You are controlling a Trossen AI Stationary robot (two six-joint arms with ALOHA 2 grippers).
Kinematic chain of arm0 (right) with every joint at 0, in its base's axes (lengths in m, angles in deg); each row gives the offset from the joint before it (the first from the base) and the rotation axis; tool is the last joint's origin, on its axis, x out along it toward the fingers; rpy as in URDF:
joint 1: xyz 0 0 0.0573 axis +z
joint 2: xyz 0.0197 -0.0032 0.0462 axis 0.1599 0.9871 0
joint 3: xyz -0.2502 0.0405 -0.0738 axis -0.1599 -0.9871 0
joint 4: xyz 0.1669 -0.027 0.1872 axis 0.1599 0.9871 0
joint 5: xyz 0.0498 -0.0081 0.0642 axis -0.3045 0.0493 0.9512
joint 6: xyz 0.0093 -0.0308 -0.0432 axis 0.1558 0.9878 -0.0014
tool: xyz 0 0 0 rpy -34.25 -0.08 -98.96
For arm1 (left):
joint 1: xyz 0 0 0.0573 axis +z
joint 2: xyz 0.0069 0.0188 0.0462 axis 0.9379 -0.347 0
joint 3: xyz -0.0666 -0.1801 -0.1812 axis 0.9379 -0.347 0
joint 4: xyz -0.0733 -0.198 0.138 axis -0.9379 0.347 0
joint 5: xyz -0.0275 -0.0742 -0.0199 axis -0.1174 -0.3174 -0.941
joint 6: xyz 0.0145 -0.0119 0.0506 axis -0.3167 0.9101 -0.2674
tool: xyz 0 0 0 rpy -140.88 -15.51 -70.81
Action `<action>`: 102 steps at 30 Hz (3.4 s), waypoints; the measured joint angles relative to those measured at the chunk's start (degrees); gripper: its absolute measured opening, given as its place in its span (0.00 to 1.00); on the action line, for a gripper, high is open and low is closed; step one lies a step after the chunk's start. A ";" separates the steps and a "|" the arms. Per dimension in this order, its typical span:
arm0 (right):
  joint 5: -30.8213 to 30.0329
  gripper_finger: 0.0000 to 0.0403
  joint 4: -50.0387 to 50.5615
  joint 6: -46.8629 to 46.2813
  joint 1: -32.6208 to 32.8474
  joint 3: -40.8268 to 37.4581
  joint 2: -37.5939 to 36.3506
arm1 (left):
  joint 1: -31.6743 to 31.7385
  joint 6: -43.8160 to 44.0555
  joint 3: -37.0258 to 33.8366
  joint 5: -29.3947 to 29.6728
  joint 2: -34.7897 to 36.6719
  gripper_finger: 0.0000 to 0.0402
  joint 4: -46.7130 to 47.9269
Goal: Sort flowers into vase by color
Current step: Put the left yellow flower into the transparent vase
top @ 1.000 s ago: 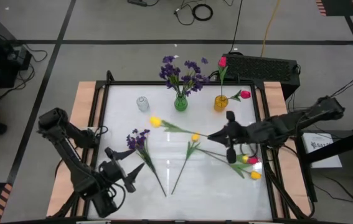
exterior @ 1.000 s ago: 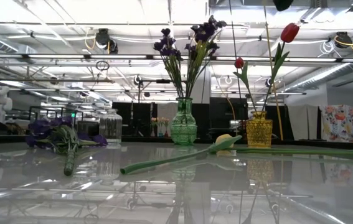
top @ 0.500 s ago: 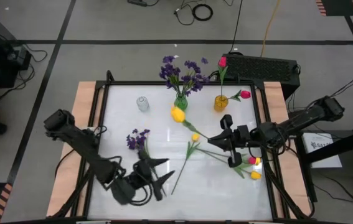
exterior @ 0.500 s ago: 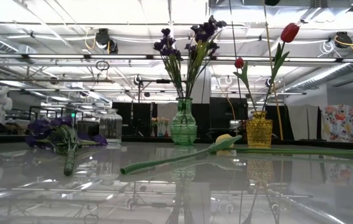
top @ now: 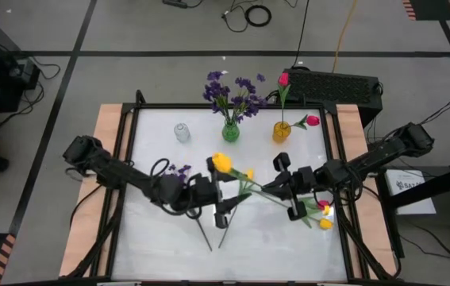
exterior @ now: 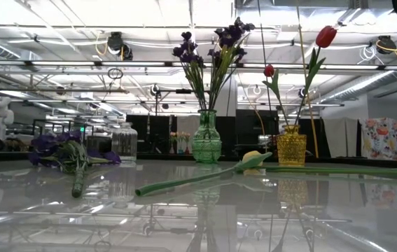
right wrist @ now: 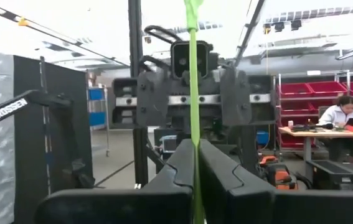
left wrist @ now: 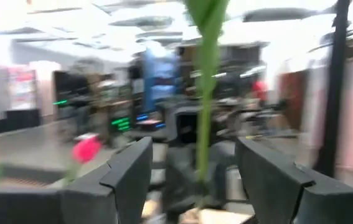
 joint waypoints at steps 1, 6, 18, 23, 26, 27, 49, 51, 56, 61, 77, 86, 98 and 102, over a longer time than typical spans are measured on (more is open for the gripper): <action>0.26 0.00 0.07 0.00 0.02 0.00 0.02 | 0.63 0.67 0.00 -2.73 0.00 0.58 -0.49; 0.55 0.00 0.92 0.00 0.04 0.00 0.04 | 2.64 0.74 0.00 -8.06 -0.01 0.58 -1.21; 0.48 0.00 1.79 0.00 0.04 0.00 0.04 | 3.20 0.17 0.71 -11.59 0.00 0.58 -1.95; 0.21 0.00 1.83 0.00 0.04 0.00 0.04 | 3.16 0.17 0.72 -11.56 0.00 0.51 -1.94; 0.17 0.00 1.88 0.00 0.04 0.00 0.04 | 3.40 0.20 0.72 -11.55 0.00 0.43 -1.92; 0.17 0.00 1.89 0.00 0.04 0.00 0.04 | 3.49 0.21 0.72 -11.55 0.00 0.40 -1.93; 0.15 0.13 3.28 -1.52 0.02 0.00 0.02 | 3.86 0.61 0.74 -11.58 5.81 0.02 10.51; 0.15 0.19 4.71 -2.05 0.02 0.00 0.02 | 4.22 0.56 0.74 -11.12 7.77 0.01 14.59; -1.49 0.35 6.69 -3.02 -0.42 0.00 0.02 | 7.08 2.09 0.52 -6.71 15.20 0.01 29.14; -1.57 0.45 6.88 -2.97 -0.42 0.00 0.00 | 11.75 5.86 -4.45 -3.92 25.80 0.00 39.82; -1.55 0.45 8.29 -1.01 -0.75 0.00 -0.11 | 39.68 25.12 -26.77 -7.97 51.47 0.00 53.95; -1.52 0.43 9.23 -2.29 -0.75 0.00 -0.11 | 55.80 24.17 -27.54 -24.26 50.90 0.00 55.08; -1.51 0.43 10.90 -2.82 -0.75 0.00 -0.11 | 71.82 19.95 -27.52 -41.17 47.82 0.00 55.83; -1.52 0.43 10.90 -2.82 -0.75 0.00 -0.11 | 74.62 18.57 -27.52 -43.98 45.49 0.00 55.70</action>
